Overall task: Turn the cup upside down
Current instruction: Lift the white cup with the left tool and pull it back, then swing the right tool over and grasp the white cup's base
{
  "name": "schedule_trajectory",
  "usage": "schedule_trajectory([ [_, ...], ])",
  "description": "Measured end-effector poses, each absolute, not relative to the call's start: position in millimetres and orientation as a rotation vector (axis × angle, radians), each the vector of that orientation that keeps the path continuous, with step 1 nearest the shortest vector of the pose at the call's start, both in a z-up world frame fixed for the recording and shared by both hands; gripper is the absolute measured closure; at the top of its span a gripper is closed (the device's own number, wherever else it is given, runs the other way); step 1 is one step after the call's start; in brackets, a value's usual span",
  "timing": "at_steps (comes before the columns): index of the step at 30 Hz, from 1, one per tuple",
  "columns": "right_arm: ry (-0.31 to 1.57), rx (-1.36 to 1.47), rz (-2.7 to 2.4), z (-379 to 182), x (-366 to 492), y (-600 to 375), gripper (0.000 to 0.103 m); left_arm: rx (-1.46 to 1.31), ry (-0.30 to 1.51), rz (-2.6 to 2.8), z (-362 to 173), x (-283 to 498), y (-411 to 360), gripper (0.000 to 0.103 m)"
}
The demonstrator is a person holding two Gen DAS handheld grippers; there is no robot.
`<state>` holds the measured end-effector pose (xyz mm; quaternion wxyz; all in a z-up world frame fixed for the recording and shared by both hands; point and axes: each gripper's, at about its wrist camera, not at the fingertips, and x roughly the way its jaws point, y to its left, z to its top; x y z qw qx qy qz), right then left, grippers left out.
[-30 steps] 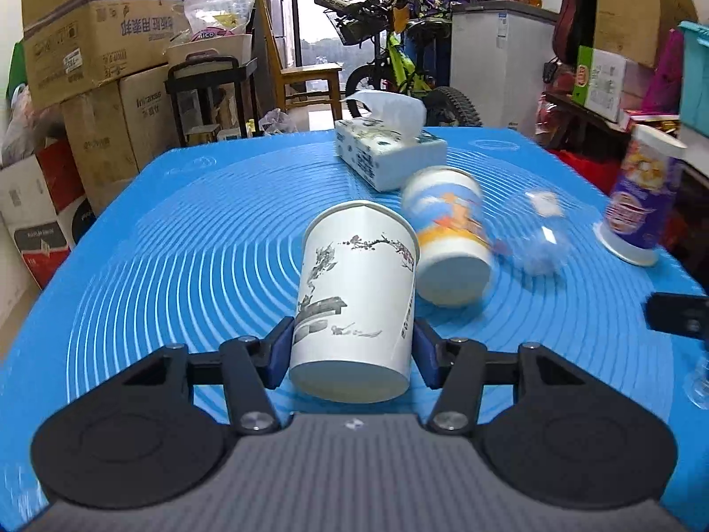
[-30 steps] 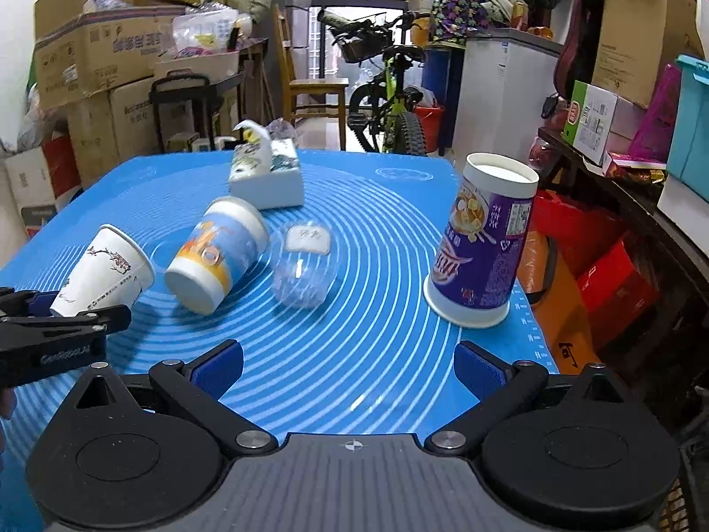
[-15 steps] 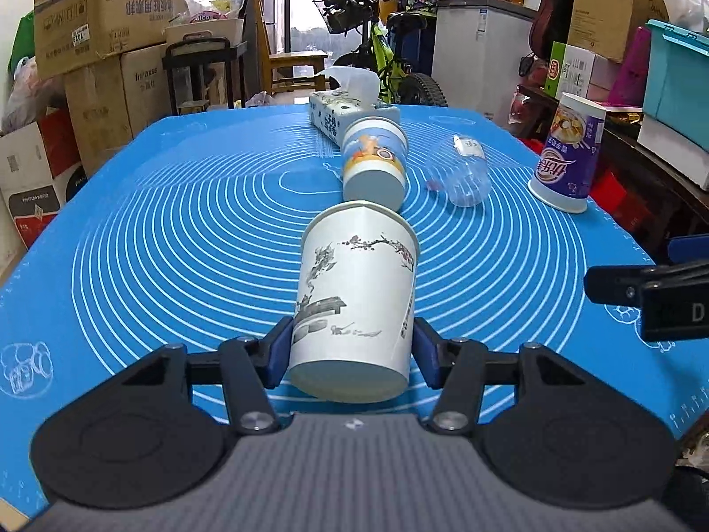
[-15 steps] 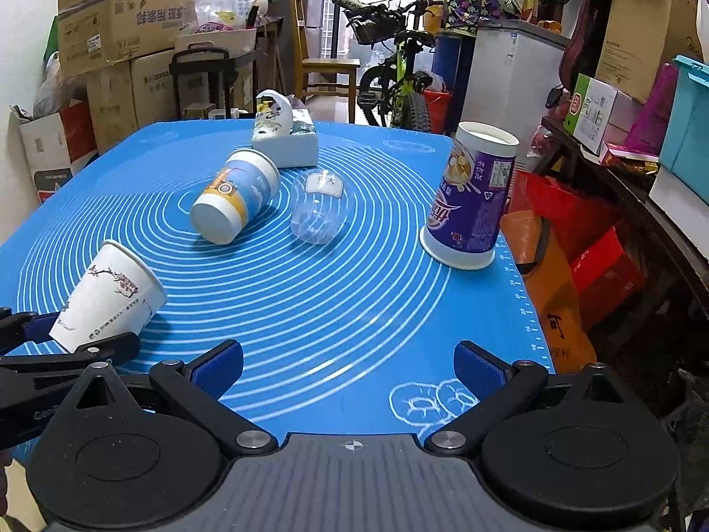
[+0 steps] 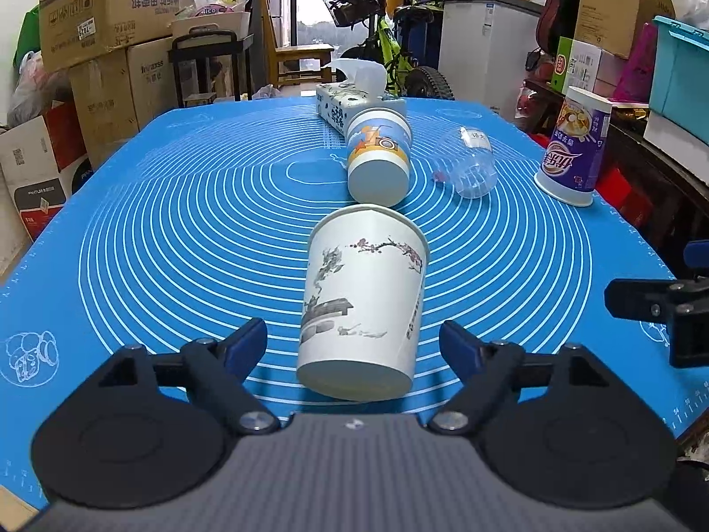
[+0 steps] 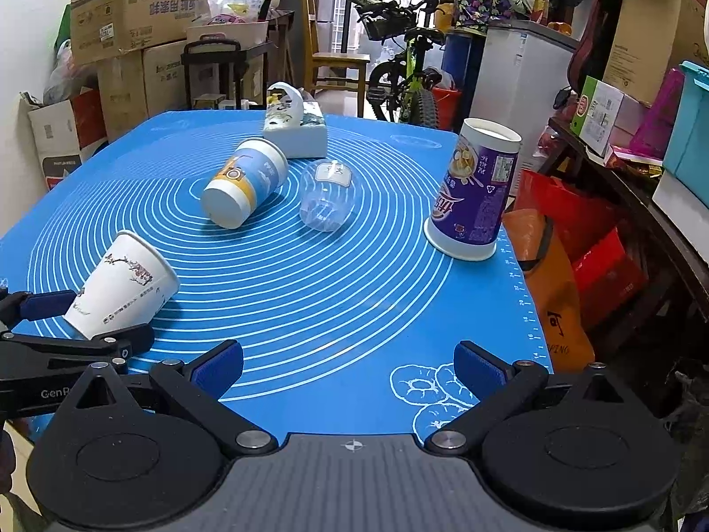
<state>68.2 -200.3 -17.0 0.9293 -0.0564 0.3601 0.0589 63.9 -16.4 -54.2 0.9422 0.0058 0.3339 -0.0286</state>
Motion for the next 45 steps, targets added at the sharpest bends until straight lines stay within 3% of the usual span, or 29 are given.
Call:
schedule_trajectory([
  [9, 0.735, -0.17, 0.146, -13, 67, -193, 0.002, 0.023, 0.656, -0.071, -44, 54, -17, 0.013],
  [17, 0.718, -0.415, 0.246, 3, 65, -168, 0.002, 0.004, 0.591, -0.039, -20, 33, -1, 0.007],
  [28, 0.572, -1.043, 0.416, 0, 60, -74, 0.002, -0.015, 0.565, 0.166, -26, 16, 54, 0.006],
  [45, 0.171, -2.097, 0.753, -80, 18, -6, 0.003, -0.059, 0.575, 0.262, -34, 7, 93, 0.006],
])
